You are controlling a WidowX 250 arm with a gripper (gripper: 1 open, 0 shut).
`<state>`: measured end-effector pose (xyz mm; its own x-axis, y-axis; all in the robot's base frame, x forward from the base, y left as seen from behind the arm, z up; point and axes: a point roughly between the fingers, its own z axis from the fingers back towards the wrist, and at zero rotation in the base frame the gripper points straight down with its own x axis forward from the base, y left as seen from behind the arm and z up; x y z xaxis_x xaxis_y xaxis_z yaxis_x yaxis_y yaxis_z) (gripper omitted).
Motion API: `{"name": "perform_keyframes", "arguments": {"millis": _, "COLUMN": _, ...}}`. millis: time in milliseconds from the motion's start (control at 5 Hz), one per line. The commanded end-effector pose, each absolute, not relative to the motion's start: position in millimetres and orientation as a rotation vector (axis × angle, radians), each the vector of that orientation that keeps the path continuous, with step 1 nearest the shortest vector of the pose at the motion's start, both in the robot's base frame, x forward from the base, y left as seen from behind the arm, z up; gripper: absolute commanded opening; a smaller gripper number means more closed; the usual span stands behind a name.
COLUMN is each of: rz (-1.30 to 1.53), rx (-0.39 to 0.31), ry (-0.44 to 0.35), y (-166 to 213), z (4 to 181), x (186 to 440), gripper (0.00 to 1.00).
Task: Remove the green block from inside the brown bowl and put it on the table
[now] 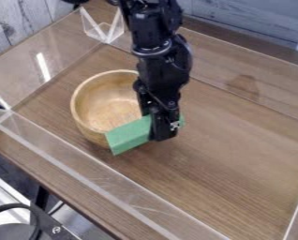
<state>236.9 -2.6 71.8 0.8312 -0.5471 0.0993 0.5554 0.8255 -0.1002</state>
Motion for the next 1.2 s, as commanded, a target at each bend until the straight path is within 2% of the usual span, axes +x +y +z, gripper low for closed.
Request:
{"name": "perform_keyframes", "arguments": {"millis": 0, "rz": -0.579, "rx": -0.117, "ry": -0.116, "y": -1.8, "z": 65.0, "x": 243.0, "gripper": 0.00}}
{"name": "perform_keyframes", "arguments": {"millis": 200, "rz": -0.560, "rx": -0.126, "ry": -0.115, "y": -4.0, "z": 48.0, "x": 237.5, "gripper": 0.00}}
{"name": "perform_keyframes", "arguments": {"millis": 400, "rz": -0.581, "rx": -0.115, "ry": -0.094, "y": -1.3, "z": 32.0, "x": 229.9, "gripper": 1.00}}
{"name": "perform_keyframes", "arguments": {"millis": 800, "rz": -0.597, "rx": -0.099, "ry": -0.061, "y": 6.5, "z": 23.3, "x": 219.3, "gripper": 1.00}}
{"name": "perform_keyframes", "arguments": {"millis": 1000, "rz": -0.570, "rx": -0.120, "ry": -0.043, "y": 5.3, "z": 21.6, "x": 217.5, "gripper": 1.00}}
